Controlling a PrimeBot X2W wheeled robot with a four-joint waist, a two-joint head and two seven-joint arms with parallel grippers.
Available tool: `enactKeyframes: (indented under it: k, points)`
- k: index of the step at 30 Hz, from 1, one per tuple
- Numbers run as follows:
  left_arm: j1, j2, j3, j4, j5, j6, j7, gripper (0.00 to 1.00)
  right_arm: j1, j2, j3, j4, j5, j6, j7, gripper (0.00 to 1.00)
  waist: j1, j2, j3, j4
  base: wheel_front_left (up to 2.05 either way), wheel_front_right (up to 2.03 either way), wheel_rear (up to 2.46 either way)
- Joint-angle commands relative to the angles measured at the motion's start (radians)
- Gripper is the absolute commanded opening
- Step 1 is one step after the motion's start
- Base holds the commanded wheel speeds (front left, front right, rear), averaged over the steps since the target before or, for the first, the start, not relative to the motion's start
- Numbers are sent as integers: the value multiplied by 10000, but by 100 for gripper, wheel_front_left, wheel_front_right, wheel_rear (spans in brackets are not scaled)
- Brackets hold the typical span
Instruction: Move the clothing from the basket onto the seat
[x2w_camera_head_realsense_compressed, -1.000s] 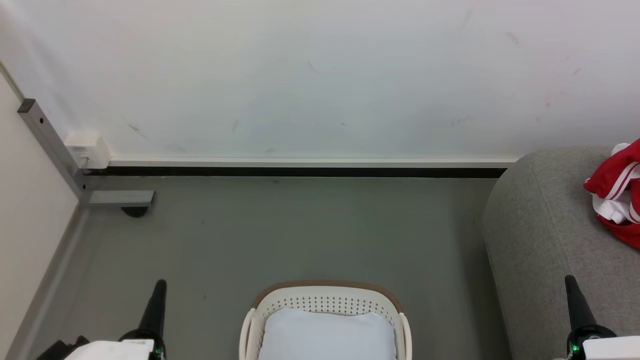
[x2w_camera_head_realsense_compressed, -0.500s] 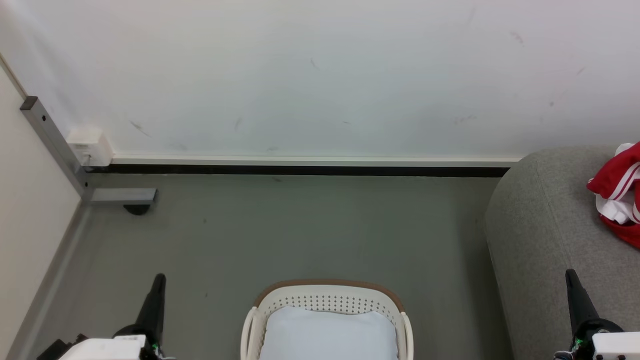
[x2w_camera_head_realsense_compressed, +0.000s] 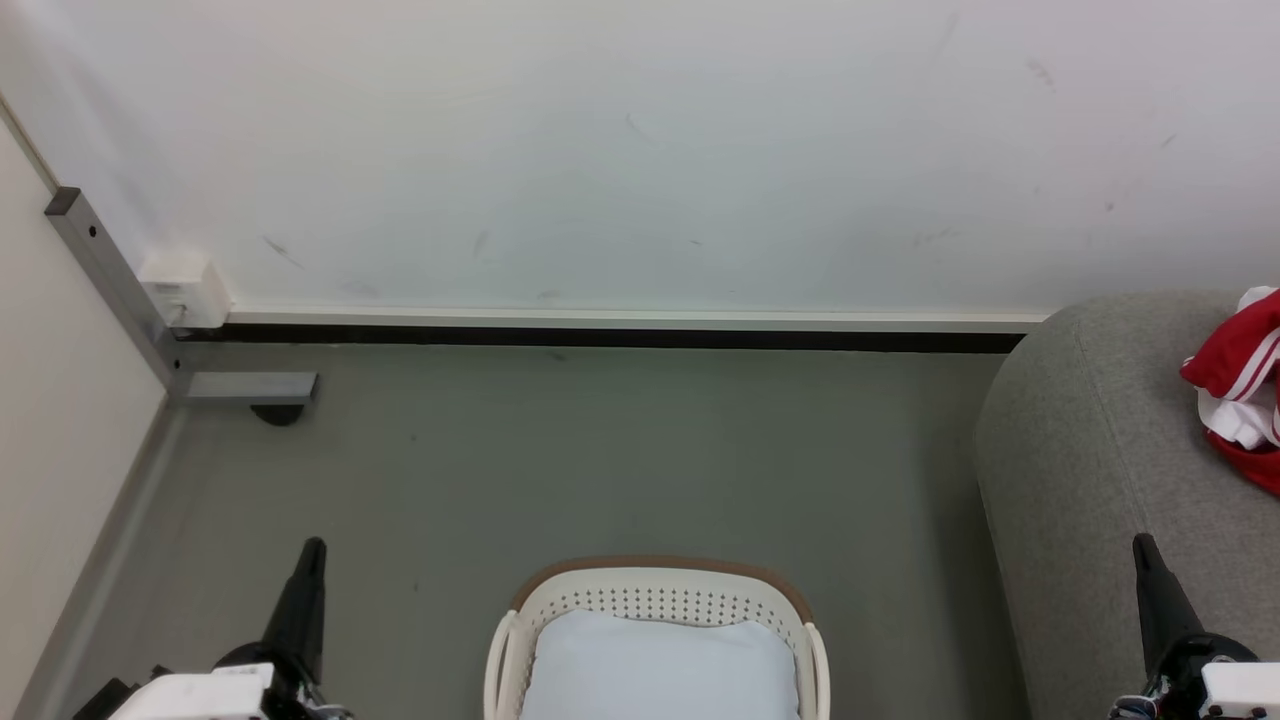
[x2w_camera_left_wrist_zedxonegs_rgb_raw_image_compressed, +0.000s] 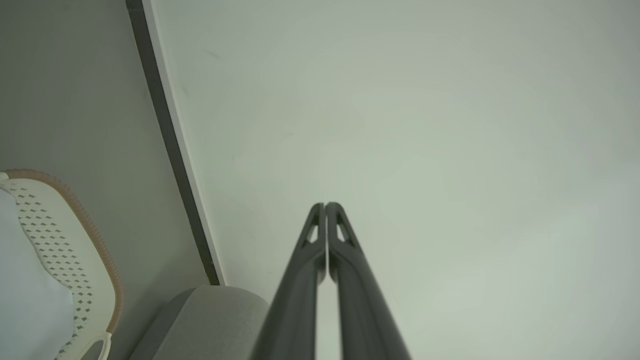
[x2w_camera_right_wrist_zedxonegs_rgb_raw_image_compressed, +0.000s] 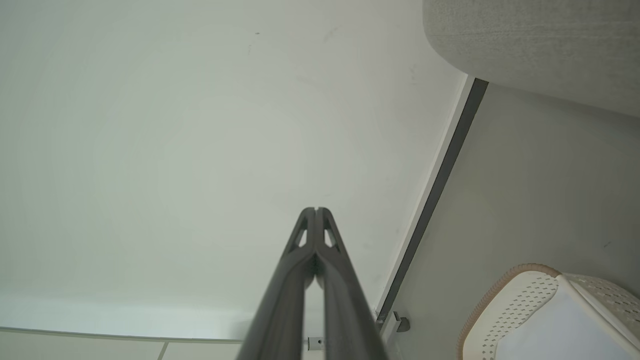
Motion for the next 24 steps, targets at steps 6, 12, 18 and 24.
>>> enactKeyframes:
  k: [6,12,18,24]
  points:
    - [-110,16,49,-43,-290,-63,87,0,-140,-78,-59,-71,272,-21,76,0,-1,-1,8,11,0,0,0]
    - [-109,16,48,-44,-291,-63,86,0,-139,-78,-58,-70,272,-21,76,0,-1,-1,8,11,0,0,0]
    - [-108,16,47,-43,-291,-63,86,0,-138,-78,-58,-70,272,-21,76,0,-1,-1,8,11,0,0,0]
    - [-108,16,47,-44,-292,-63,85,0,-138,-78,-58,-70,272,-21,76,0,-1,-1,8,11,0,0,0]
